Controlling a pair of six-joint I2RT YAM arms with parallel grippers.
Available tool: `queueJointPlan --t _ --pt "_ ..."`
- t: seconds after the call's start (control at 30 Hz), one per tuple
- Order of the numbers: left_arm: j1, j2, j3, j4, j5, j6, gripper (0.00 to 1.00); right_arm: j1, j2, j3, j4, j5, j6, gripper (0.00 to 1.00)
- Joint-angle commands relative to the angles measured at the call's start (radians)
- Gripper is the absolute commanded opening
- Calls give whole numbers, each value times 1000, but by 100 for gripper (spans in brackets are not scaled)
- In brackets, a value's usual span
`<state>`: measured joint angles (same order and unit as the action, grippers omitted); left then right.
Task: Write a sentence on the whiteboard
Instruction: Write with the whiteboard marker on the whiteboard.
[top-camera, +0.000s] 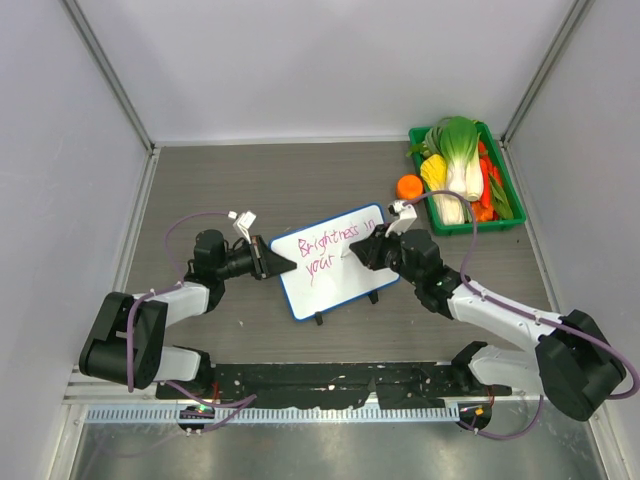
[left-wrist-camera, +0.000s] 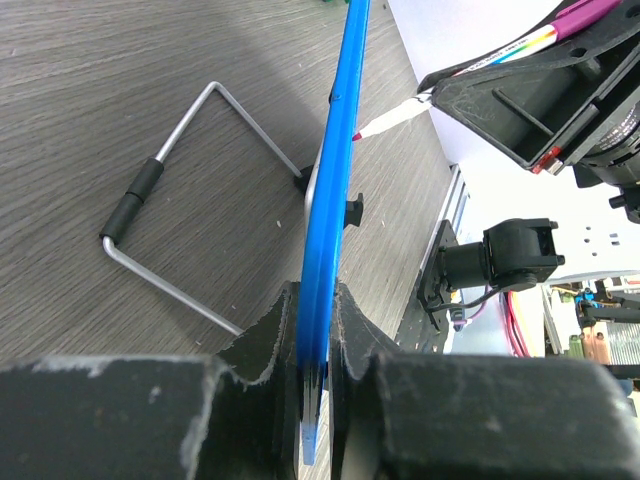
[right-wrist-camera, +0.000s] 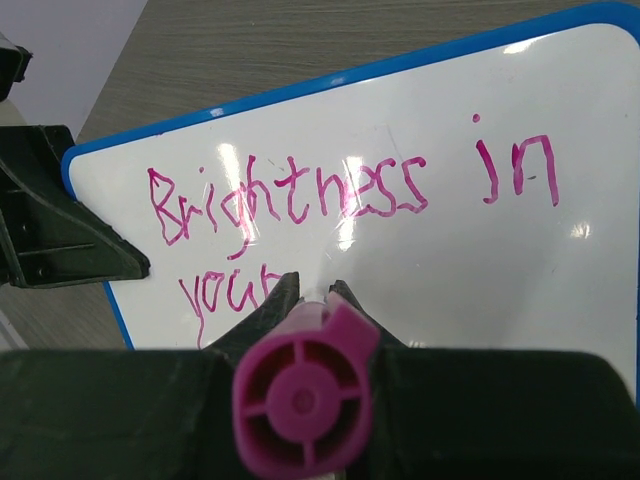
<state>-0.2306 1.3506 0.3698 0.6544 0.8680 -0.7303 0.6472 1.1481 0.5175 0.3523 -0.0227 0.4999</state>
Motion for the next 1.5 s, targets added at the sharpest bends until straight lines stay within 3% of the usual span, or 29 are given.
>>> queueJointPlan --t 0.0,0.73,1.47 --pt "-3 22 -3 -70 -67 88 0 5 18 6 51 58 -4 1" --pt "-3 21 -5 -72 -67 88 0 5 1 45 -9 185 -14 1" --pt "-3 21 -2 -73 -67 89 0 5 25 15 -27 52 -1 1"
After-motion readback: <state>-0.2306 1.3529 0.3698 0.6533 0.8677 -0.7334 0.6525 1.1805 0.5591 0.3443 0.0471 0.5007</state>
